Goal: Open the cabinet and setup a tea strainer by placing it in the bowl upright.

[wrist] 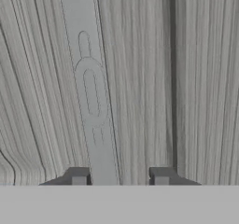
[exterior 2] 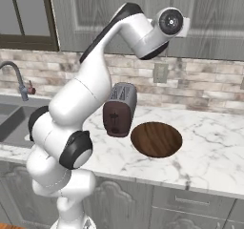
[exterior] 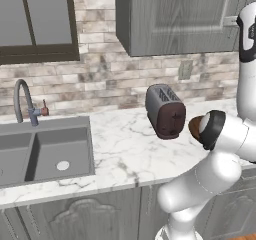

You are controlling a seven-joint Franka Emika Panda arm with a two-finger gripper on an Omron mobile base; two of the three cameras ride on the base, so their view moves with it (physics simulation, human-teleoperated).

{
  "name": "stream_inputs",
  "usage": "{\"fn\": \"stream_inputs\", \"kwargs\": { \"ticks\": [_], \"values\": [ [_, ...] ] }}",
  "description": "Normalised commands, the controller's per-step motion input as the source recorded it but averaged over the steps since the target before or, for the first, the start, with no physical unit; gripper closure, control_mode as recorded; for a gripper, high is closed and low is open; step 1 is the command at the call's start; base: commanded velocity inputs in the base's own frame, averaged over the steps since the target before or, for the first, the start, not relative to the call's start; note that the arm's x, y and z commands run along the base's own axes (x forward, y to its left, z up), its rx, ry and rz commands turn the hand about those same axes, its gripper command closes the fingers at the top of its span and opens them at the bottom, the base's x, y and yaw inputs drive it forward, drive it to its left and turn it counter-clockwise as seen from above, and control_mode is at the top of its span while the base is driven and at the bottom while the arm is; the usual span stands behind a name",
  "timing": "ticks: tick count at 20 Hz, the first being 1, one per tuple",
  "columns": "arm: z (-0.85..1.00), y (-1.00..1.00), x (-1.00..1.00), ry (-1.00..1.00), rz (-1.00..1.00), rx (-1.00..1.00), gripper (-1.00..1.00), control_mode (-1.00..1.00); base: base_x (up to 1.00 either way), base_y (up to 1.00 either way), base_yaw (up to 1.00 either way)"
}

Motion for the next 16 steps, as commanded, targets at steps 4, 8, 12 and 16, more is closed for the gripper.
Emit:
{"fn": "stream_inputs", "kwargs": {
  "ticks": [4, 8, 12, 16],
  "values": [
    [0.00, 0.12, 0.00, 0.00, 0.00, 0.00, 1.00, -1.00, 0.00, 0.00, 0.00],
    [0.00, 0.10, -0.10, 0.00, -0.10, 0.00, 1.00, -1.00, 0.00, 0.00, 0.00],
    [0.00, 0.29, -0.30, 0.00, -0.23, -0.01, 1.00, -1.00, 0.00, 0.00, 0.00],
    [0.00, 0.25, -0.41, 0.00, -0.27, -0.02, 1.00, -1.00, 0.00, 0.00, 0.00]
  ]
}}
